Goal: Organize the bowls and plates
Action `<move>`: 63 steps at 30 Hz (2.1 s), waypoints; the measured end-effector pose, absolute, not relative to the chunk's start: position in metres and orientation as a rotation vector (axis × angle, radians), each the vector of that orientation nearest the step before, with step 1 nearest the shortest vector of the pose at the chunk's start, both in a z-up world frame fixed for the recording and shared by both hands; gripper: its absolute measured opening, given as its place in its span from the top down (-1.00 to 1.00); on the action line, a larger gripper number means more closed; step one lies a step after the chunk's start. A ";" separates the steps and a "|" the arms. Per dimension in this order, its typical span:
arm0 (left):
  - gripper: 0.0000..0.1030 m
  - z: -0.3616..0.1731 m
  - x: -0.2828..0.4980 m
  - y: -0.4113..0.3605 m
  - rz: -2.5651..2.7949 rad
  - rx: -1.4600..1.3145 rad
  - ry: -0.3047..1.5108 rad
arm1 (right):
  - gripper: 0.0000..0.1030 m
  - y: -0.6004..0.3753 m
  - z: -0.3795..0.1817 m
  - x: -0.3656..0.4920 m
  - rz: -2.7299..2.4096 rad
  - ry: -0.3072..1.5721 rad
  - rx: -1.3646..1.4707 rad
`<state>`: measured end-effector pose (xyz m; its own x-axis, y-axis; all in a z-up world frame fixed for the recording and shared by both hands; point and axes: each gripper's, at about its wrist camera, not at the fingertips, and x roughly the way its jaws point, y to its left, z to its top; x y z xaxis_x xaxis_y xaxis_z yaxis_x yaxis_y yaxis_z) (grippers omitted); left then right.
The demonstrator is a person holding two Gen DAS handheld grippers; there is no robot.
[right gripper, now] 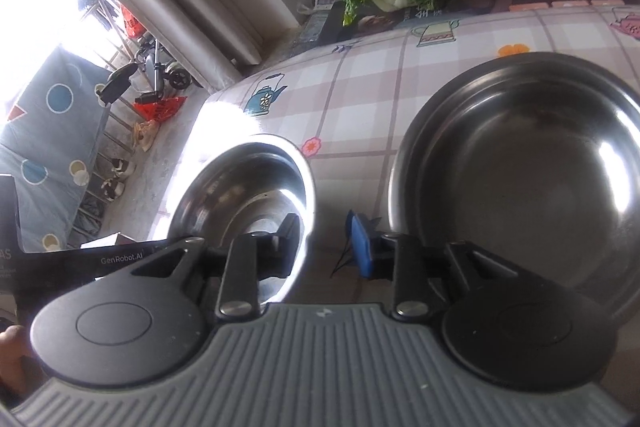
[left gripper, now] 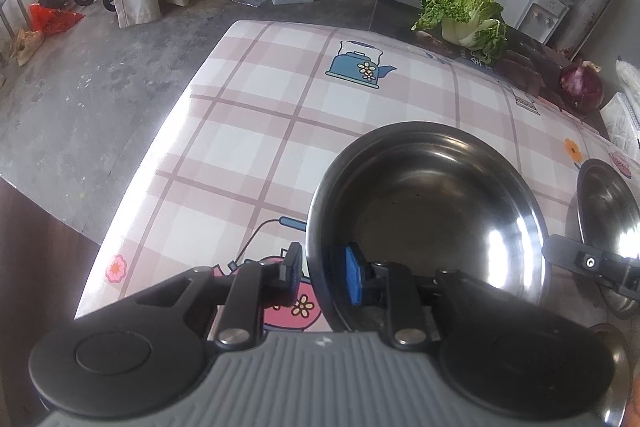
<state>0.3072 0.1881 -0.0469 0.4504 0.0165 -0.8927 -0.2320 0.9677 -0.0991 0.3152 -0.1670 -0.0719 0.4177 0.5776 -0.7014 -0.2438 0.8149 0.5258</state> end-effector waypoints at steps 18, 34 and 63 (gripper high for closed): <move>0.68 -0.056 0.311 0.190 0.164 -0.256 1.135 | 0.83 -0.146 -0.078 0.320 0.560 1.022 0.320; 0.68 -0.037 0.300 0.183 0.167 -0.209 1.078 | 0.83 -0.147 -0.064 0.308 0.572 0.971 0.282; 0.68 0.002 0.319 0.030 -0.020 -0.066 1.026 | 0.82 -0.302 -0.020 0.277 0.406 0.858 0.361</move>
<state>0.3192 0.0296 0.0020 0.5187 -0.0479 -0.8536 -0.0143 0.9978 -0.0647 0.2774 -0.3024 -0.0205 0.5871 0.4817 -0.6505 -0.1976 0.8646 0.4620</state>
